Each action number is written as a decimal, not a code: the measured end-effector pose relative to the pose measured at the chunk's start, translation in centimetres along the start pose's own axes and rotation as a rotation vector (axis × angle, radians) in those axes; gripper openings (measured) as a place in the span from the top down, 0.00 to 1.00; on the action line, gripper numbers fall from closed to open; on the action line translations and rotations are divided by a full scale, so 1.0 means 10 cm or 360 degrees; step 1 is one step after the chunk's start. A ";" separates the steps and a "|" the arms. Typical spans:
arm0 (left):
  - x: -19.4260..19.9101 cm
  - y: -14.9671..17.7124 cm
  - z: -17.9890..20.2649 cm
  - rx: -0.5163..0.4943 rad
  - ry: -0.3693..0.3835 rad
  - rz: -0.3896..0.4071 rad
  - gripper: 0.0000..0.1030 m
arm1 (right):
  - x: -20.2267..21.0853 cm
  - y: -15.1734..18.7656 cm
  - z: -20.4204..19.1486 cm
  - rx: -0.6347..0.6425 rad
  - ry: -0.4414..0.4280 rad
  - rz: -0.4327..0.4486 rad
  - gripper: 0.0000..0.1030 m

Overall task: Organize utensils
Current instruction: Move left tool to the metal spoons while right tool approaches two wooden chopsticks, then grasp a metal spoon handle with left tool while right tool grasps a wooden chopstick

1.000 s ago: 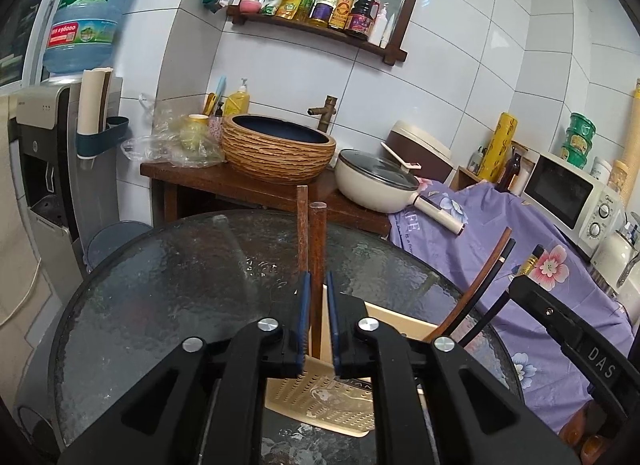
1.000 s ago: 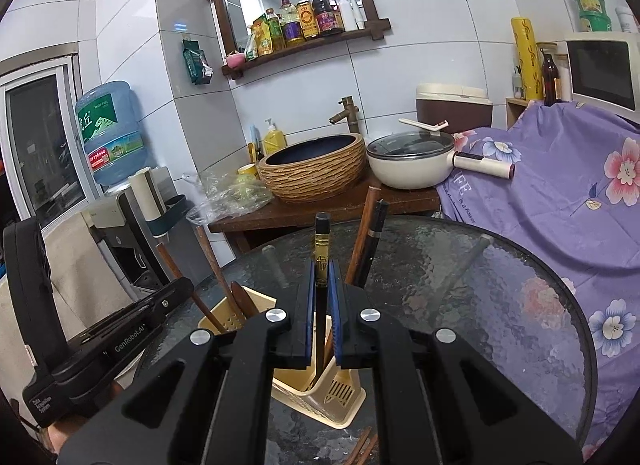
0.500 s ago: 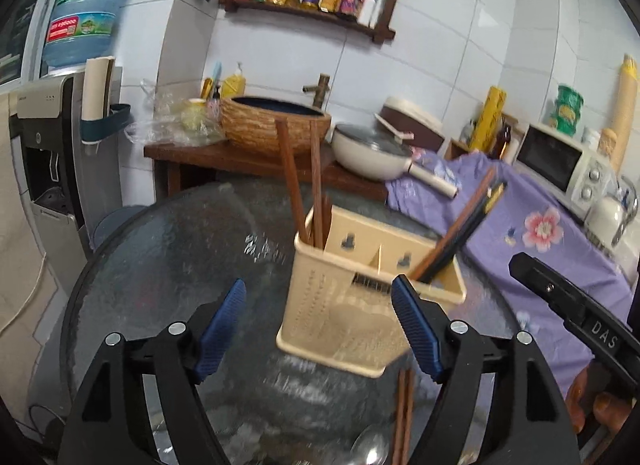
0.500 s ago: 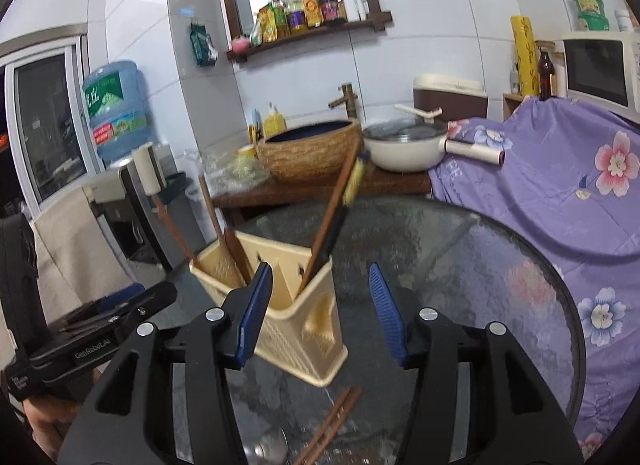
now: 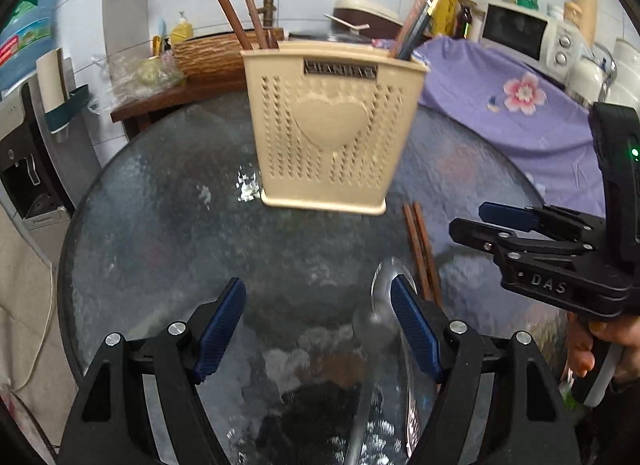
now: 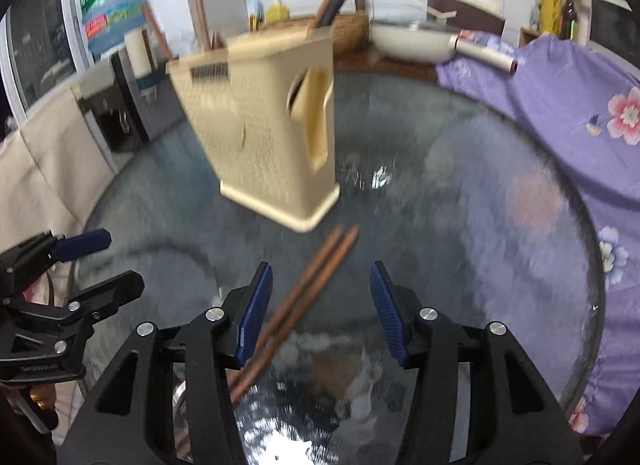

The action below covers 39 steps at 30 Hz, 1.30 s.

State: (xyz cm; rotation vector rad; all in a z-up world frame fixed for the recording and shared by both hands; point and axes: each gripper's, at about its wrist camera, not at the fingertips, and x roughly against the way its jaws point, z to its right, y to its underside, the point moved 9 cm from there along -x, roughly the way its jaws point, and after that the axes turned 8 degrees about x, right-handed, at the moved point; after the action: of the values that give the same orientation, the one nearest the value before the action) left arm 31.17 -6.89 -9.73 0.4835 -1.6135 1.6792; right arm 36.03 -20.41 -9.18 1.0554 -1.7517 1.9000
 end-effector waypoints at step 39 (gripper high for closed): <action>-0.34 0.57 0.36 -0.0191 0.0012 -0.0210 0.63 | -0.23 0.44 0.06 0.0059 0.0107 -0.0316 0.51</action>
State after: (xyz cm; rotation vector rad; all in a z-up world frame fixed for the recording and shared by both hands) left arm 28.49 -10.85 -15.58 0.5107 -1.6299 1.4762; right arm 34.72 -21.21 -13.91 1.1205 -1.5201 1.8293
